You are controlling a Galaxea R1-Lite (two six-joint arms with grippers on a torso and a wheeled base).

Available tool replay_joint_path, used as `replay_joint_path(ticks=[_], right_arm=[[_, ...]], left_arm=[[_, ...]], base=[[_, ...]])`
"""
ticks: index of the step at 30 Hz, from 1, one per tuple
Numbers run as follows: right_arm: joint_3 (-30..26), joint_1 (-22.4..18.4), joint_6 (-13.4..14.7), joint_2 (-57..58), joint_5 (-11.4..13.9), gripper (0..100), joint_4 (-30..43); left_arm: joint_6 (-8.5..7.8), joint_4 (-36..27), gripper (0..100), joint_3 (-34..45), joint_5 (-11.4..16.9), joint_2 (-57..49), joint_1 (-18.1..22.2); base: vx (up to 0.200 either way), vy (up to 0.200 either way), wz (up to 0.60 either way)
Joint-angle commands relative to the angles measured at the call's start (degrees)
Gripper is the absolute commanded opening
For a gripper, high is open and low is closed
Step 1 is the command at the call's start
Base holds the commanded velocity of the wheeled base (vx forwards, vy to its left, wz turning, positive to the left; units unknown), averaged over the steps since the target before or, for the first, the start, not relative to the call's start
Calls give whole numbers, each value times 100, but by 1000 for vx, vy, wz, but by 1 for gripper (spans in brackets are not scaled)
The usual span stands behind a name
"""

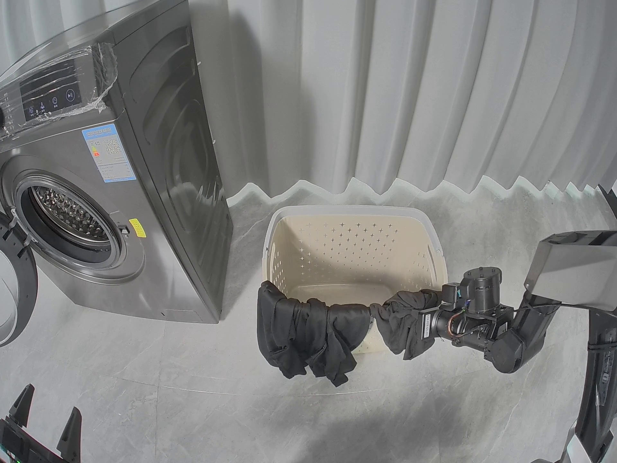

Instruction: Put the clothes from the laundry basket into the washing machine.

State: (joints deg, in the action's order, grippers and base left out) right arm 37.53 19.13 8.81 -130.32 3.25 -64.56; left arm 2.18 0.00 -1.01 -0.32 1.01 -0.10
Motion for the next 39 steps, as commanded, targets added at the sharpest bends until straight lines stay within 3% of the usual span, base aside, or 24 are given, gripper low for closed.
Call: replay_joint_path(ticks=[1, 15, 29, 35, 39], right_arm=[[-273, 47, -2, 859, 52, 0, -39], [-651, 742, -2, 2722, -35, 0, 31], [-792, 1120, 15, 4260, -334, 0, -48], [-712, 1357, -20, 4278, -343, 0, -48], [-748, 1418, -29, 4278, -334, 0, -48]], left_arm=[[2, 0, 100, 92, -3, -101, 1], [2, 0, 100, 92, -3, -101, 1], [-7, 0, 100, 92, -3, -101, 1], [-69, 9, 100, 92, 5, -101, 1], [10, 9, 100, 92, -3, -101, 1]], base=[[0, 0, 0], [0, 0, 0], [0, 0, 0], [0, 0, 0], [0, 0, 0]])
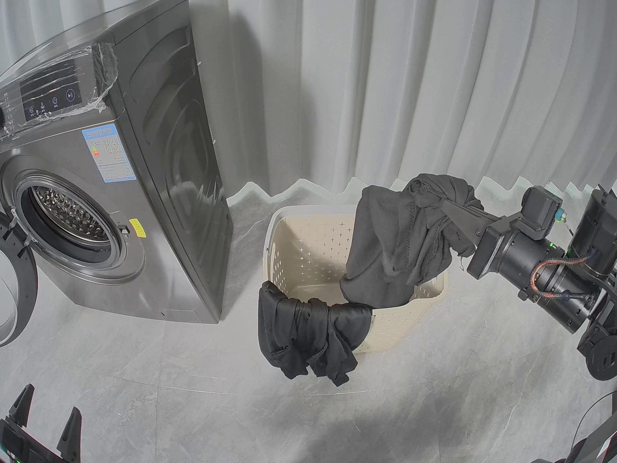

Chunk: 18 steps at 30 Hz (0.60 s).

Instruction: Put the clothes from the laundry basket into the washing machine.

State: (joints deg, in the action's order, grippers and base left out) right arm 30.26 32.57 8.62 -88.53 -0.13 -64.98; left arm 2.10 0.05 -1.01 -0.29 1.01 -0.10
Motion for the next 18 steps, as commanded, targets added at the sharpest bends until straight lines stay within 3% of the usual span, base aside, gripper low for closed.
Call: replay_joint_path(ticks=[1, 15, 18], right_arm=[[-11, 83, -9, 134, 5, 0, -6], [-178, 250, -132, 538, 22, 0, 46], [-196, 250, -124, 503, 40, 0, 38]], left_arm=[[19, 4, 100, 92, -15, -101, 1], [-78, -5, 100, 92, 3, -101, 1], [-69, 4, 100, 92, 3, -101, 1]], base=[[0, 0, 0], [0, 0, 0], [-200, 0, 0]])
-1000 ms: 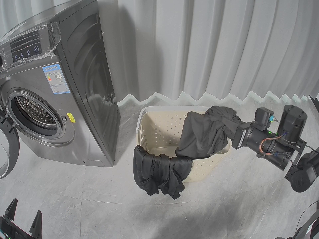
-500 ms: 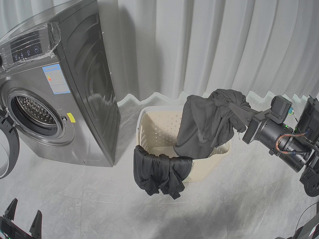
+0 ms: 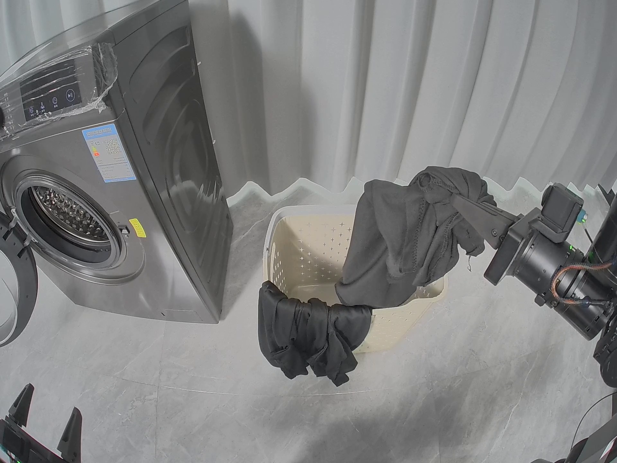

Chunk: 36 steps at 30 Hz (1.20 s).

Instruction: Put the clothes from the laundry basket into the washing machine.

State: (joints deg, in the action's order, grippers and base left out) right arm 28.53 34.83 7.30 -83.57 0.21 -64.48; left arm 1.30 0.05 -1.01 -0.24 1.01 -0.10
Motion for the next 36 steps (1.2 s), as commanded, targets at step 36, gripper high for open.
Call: replay_joint_path(ticks=[36], right_arm=[[-225, 77, 52, -116, 32, 0, -56]], left_arm=[[54, -5, 100, 92, 42, -101, -8]], base=[[-28, 106, 0]])
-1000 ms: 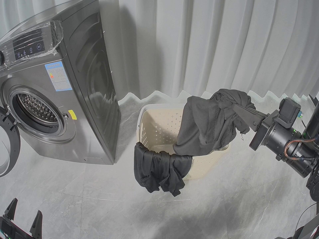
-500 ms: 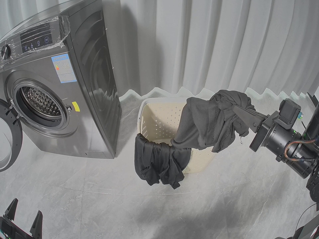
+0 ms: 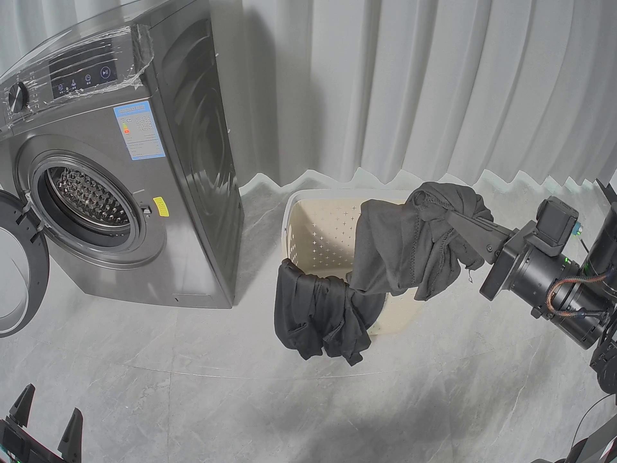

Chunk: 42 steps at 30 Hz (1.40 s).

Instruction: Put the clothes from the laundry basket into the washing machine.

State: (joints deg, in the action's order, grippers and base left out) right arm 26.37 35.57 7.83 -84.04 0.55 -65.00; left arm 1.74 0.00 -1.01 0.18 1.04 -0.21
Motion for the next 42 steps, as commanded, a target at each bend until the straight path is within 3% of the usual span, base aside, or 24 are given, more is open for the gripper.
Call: replay_joint_path(ticks=[1, 7, 19, 25, 30, 35, 36, 42], right_arm=[[-9, 2, 0, -68, -2, 0, -4], [9, -59, 17, -60, -2, 0, -13], [9, 117, -9, 169, -11, 0, 5], [88, 90, -352, 125, -90, 0, 49], [132, 117, -396, 107, -565, 0, 102], [123, 108, -387, 99, -837, 0, 225], [132, 125, -387, 90, -1039, 0, 339], [193, 187, -343, 63, -1215, 0, 321]], left_arm=[[10, 0, 100, 92, -1, -104, 3], [-34, 0, 100, 92, -1, -104, 3], [37, 0, 100, 92, -9, -104, 3], [72, 0, 100, 92, -18, -104, 3], [81, 0, 100, 92, -27, -104, 3], [81, 0, 100, 92, -27, -104, 3], [81, 0, 100, 92, -27, -104, 3], [72, 0, 100, 92, -27, -104, 3]], base=[[0, 200, 0], [0, 200, 0], [0, 200, 0], [0, 200, 0], [0, 200, 0], [0, 200, 0], [0, 200, 0], [0, 200, 0]])
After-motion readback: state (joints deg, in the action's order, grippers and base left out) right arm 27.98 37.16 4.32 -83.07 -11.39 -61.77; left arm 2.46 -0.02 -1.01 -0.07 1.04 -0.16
